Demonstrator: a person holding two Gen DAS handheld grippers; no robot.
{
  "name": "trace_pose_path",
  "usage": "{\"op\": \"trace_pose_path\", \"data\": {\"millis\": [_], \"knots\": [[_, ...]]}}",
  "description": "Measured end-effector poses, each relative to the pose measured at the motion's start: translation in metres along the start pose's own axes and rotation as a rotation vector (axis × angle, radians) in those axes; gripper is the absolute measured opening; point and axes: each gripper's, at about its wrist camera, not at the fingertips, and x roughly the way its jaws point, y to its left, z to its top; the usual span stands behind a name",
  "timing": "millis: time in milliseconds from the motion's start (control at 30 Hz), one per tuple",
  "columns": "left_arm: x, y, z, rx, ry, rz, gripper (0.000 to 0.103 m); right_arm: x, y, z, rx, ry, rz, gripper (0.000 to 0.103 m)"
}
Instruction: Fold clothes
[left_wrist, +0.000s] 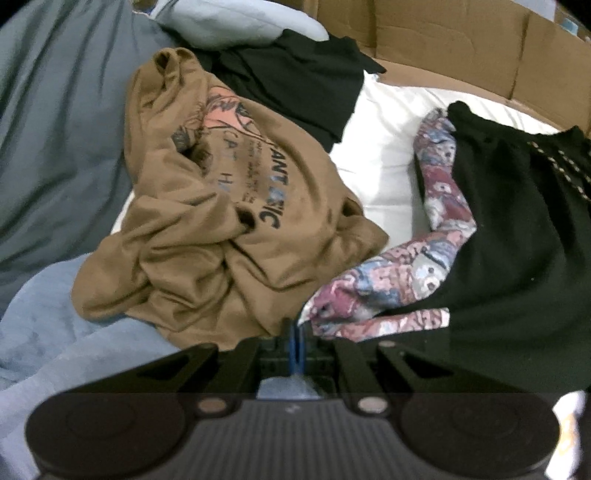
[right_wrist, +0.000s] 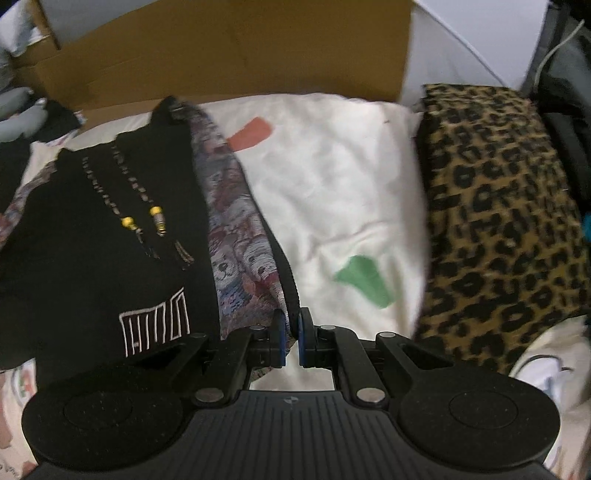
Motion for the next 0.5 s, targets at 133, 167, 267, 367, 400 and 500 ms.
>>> {"op": "trace_pose_path", "data": {"millis": [133,167,267,367,400,500], "knots": [[0.004,0.004,0.007,0.003,-0.037,0.053,0.003,0.006,-0.009,0.000,0.013,0.001,-0.016,0.004],[0.002,0.005,0.010,0.001,-0.049,0.066,0.003,0.008,-0.010,0.000,0.014,0.003,-0.016,0.004],[0.000,0.006,0.019,0.022,-0.078,0.109,0.004,0.011,-0.009,-0.002,0.006,0.002,-0.012,0.004],[-0.001,0.002,0.017,0.038,-0.066,0.136,0.013,0.011,-0.010,-0.003,0.027,-0.026,0.030,0.009],[-0.003,0.001,0.016,0.034,-0.061,0.141,0.015,0.011,-0.013,-0.002,0.049,-0.022,0.060,0.012],[-0.009,0.000,0.011,0.022,-0.047,0.154,0.031,0.007,-0.021,-0.004,0.090,-0.030,0.111,0.046]]}}
